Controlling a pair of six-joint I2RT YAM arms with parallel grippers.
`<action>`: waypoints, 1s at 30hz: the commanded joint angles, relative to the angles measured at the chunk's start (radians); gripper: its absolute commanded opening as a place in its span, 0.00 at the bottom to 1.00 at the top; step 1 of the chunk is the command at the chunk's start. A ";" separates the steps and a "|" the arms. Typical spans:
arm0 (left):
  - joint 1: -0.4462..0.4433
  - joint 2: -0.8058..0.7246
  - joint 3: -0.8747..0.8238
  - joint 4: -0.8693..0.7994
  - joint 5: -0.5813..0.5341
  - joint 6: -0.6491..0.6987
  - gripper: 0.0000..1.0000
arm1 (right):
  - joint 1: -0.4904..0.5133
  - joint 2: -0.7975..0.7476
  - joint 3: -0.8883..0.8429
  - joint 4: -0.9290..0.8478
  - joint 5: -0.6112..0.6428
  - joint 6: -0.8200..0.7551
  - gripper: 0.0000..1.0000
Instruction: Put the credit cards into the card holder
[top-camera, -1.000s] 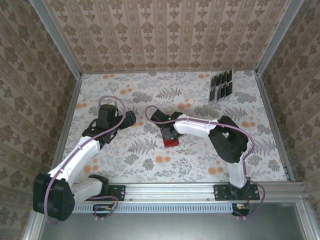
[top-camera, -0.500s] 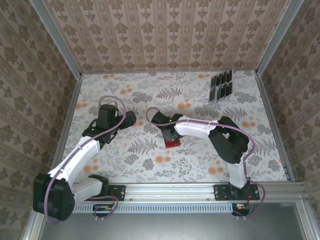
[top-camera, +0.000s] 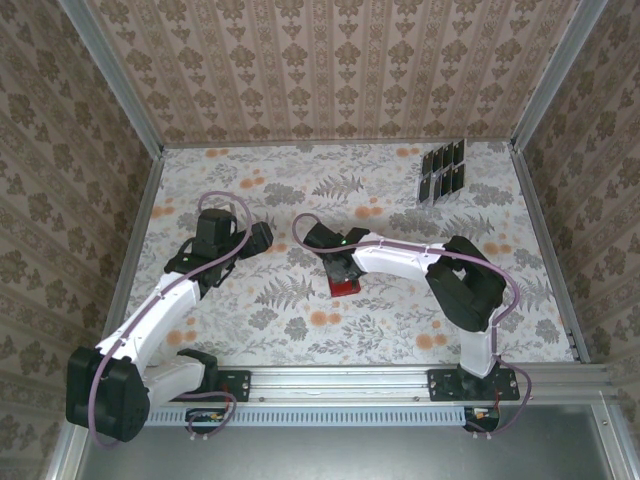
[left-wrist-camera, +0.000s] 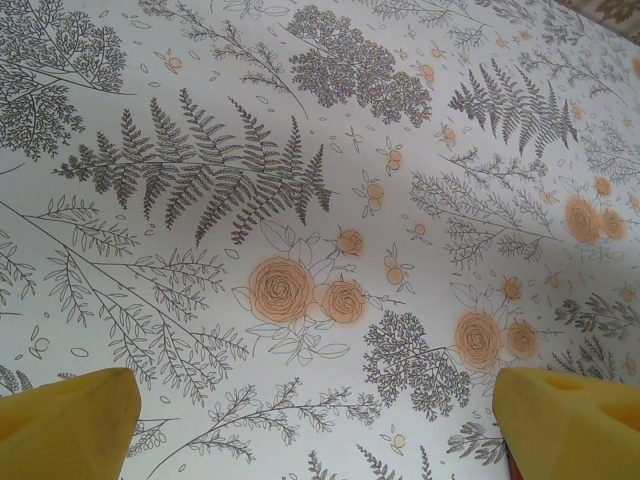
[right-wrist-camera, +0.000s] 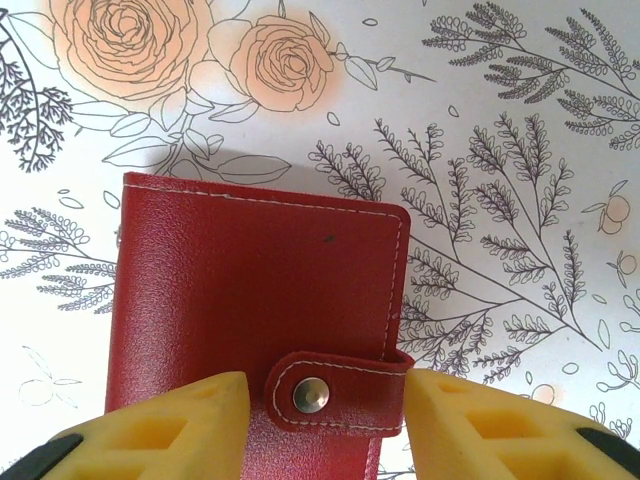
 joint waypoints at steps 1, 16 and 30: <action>0.005 0.010 0.000 -0.003 0.011 -0.010 1.00 | 0.007 -0.025 -0.022 -0.023 0.012 0.016 0.47; 0.004 0.025 0.006 0.001 0.017 -0.016 1.00 | 0.006 0.030 -0.057 0.005 0.025 -0.003 0.32; -0.024 0.060 0.009 0.035 0.051 -0.034 1.00 | -0.035 -0.120 -0.116 0.073 -0.068 -0.003 0.00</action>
